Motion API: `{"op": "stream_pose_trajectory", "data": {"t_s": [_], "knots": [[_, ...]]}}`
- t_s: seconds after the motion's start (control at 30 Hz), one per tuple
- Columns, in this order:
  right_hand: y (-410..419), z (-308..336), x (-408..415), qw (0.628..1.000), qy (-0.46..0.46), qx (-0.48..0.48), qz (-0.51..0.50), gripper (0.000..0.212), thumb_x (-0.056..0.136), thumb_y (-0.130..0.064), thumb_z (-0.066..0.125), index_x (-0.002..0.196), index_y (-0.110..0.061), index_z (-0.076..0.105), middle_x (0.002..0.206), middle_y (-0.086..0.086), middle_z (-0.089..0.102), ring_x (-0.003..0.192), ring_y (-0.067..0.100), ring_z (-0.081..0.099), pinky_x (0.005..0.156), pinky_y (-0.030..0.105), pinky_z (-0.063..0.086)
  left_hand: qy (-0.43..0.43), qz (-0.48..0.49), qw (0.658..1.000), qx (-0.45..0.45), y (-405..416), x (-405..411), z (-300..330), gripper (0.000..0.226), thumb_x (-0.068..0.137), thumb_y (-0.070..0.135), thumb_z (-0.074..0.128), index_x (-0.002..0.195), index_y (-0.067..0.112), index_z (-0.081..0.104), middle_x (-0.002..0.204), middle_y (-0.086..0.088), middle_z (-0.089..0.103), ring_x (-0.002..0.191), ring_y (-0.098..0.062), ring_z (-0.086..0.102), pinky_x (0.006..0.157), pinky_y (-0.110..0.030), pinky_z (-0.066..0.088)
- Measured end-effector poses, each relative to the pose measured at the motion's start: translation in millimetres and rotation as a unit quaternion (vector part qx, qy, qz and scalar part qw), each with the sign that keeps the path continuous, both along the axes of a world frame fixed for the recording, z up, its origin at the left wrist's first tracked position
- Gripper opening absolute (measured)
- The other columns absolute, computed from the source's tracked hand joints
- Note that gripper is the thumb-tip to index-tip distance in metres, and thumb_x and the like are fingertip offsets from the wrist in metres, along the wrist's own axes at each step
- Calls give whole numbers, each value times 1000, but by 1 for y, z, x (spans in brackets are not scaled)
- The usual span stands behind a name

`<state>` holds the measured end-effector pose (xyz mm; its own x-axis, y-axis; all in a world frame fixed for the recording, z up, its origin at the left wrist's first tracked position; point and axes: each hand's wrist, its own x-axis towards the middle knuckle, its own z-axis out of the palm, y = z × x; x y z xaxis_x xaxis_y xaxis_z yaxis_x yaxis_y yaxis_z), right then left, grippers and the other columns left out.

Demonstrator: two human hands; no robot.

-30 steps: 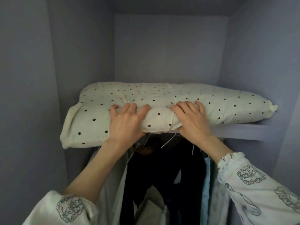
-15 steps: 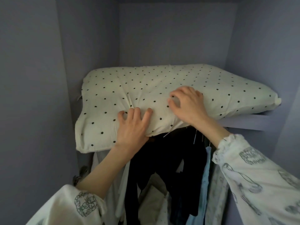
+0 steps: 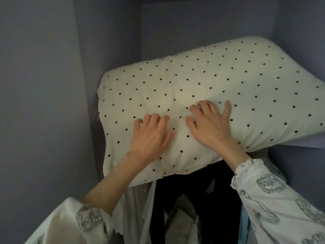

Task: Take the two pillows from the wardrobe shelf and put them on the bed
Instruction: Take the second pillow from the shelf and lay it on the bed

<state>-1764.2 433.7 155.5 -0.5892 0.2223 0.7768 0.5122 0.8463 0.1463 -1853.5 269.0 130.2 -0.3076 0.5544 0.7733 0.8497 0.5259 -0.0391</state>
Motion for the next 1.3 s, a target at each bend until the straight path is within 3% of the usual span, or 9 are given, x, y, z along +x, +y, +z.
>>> {"op": "stream_pose_trajectory", "data": {"t_s": [0.13, 0.3, 0.4, 0.5, 0.63, 0.77, 0.97, 1.07, 1.3], "knots": [[-1, -13, 8, 999, 32, 35, 18, 41, 91, -43, 33, 113, -20, 58, 114, 1, 59, 117, 21, 49, 105, 61, 10, -7, 11, 1000, -4, 20, -34, 38, 59, 92, 50, 33, 145, 26, 19, 152, -9, 20, 140, -31, 13, 108, -60, 12], [8, -13, 14, 994, 79, 52, 46, 33, 87, -39, 42, 100, -16, 62, 100, 4, 61, 103, 24, 56, 106, 59, 18, -19, 41, 997, -69, 53, -43, 18, 67, 86, 66, 10, 143, 39, -15, 157, -6, -12, 142, -34, -12, 103, -72, -3], [21, 0, 14, 996, 82, 36, 9, 48, 87, -44, 42, 123, -15, 53, 128, 13, 53, 124, 29, 46, 105, 65, 18, 4, 50, 998, -25, 58, -44, -1, 67, 84, 67, 5, 142, 39, -14, 158, -7, -7, 143, -35, -6, 102, -73, -1], [34, 27, 7, 997, 76, 5, -30, 62, 90, -52, 37, 144, -22, 27, 154, 14, 20, 142, 31, 16, 104, 69, 8, 7, 50, 999, -9, 56, -41, -3, 69, 83, 68, 7, 143, 39, -9, 158, -8, -1, 143, -36, -1, 102, -73, 1], [32, 50, -8, 992, 108, -16, -62, 65, 90, -60, 24, 147, -28, 17, 158, 9, 5, 145, 32, -2, 101, 73, -3, 5, 19, 1000, 11, 52, -27, 2, 69, 81, 68, 22, 142, 37, 14, 153, -8, 19, 138, -36, 19, 102, -69, 5], [33, 33, -12, 991, 118, 0, -64, 63, 92, -59, 20, 147, -28, 18, 158, 10, 5, 144, 33, -2, 102, 74, -2, 60, -6, 994, 94, 49, -34, 30, 50, 83, 50, 43, 121, 20, 51, 118, -10, 55, 106, -34, 51, 100, -61, 22], [34, -9, -5, 989, 91, 99, -54, 60, 94, -58, 23, 146, -27, 24, 155, 13, 18, 142, 38, 12, 102, 74, 9, 14, -1, 998, 65, 58, -67, 89, 70, 82, 61, 39, 142, 36, 15, 152, -13, 19, 141, -34, 12, 105, -67, 5], [40, -16, -4, 985, 91, 138, -53, 61, 94, -59, 26, 146, -27, 24, 154, 13, 20, 141, 38, 15, 102, 75, 10, -16, -12, 997, 71, 63, -74, 82, 79, 76, 71, 35, 143, 43, 3, 153, -11, 18, 138, -31, 19, 106, -64, 13], [50, -13, -5, 974, 17, 225, -22, 62, 91, -62, 30, 145, -32, 23, 154, 9, 21, 141, 35, 20, 100, 75, 17, -112, 14, 986, 123, 49, -77, 26, 82, 72, 77, 34, 141, 47, 2, 143, -11, 29, 126, -33, 31, 98, -57, 28]]}}
